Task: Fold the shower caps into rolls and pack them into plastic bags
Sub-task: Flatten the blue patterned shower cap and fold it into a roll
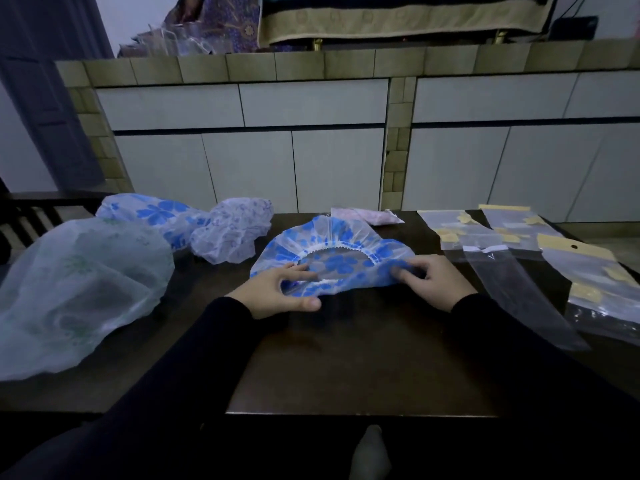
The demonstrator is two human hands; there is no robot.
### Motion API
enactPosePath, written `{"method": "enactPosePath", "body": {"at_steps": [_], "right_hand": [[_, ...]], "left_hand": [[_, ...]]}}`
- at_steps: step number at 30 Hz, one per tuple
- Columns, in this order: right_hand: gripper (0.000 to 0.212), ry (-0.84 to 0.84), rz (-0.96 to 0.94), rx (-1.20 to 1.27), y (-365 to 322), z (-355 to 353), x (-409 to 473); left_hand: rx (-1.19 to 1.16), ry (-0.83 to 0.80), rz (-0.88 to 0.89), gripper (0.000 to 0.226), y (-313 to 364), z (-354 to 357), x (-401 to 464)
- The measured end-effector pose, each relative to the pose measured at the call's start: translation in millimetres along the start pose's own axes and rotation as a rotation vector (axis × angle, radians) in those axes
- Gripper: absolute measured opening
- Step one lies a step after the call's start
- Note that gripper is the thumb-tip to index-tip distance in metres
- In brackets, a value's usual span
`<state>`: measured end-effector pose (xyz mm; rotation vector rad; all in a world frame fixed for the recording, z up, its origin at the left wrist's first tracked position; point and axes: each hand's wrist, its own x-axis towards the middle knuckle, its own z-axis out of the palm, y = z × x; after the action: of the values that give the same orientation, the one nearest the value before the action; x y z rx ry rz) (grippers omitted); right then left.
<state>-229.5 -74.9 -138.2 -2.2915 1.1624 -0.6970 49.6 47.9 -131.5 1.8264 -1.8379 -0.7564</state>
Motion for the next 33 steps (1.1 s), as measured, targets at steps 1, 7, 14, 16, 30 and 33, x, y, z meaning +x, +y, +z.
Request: {"method": "enactPosePath", "body": {"at_steps": [1, 7, 14, 16, 30, 33], "right_hand": [[0.037, 0.063, 0.018, 0.005, 0, 1, 2], [0.034, 0.295, 0.02, 0.052, -4, 8, 10], [0.023, 0.189, -0.026, 0.193, -8, 8, 9], [0.026, 0.206, 0.039, 0.113, -5, 9, 14], [0.028, 0.101, 0.34, -0.217, -43, 5, 50], [0.037, 0.166, 0.388, -0.337, -48, 16, 61]], "left_hand": [[-0.083, 0.044, 0.015, 0.073, 0, -2, -2], [-0.212, 0.384, 0.006, 0.017, 4, -10, -2], [-0.142, 0.498, -0.05, 0.006, 12, -10, 7], [0.027, 0.474, -0.119, 0.018, 7, -13, 9], [0.554, 0.629, -0.363, 0.027, 43, 0, 31], [0.418, 0.573, -0.387, 0.039, 42, 2, 50]]}}
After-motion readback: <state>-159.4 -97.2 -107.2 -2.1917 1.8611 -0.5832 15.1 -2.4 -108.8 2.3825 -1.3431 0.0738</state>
